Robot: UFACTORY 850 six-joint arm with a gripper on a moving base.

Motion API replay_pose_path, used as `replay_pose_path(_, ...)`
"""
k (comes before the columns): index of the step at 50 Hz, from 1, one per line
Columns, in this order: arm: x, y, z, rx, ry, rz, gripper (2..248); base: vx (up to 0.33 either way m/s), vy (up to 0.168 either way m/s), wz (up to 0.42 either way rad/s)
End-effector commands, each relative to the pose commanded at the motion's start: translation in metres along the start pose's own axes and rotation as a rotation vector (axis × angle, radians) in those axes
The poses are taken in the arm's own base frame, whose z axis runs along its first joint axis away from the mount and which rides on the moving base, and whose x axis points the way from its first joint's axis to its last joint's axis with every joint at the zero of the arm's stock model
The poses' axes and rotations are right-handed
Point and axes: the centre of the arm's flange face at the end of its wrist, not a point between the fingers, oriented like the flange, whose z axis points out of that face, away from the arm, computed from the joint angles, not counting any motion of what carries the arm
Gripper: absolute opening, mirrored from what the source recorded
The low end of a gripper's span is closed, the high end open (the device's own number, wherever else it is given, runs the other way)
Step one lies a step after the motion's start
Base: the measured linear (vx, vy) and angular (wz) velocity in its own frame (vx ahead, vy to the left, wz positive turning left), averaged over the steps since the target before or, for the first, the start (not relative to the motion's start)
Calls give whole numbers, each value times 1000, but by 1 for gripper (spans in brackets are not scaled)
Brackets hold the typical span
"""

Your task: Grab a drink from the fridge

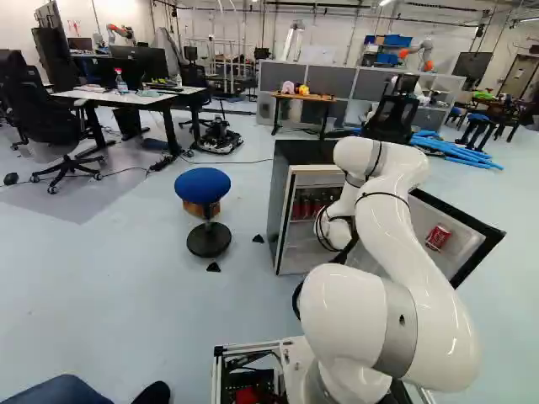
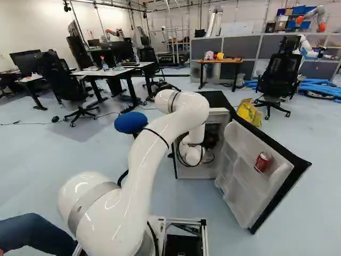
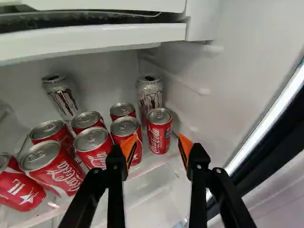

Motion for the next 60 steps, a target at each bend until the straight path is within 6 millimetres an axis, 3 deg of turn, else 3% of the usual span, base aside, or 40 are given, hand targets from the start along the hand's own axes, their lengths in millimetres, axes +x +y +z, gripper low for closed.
replay_pose_path(18,-1,13,8,-16,15,4,141,0,0,0)
replay_pose_path(60,-2,10,13,13,15,-6,141,0,0,0)
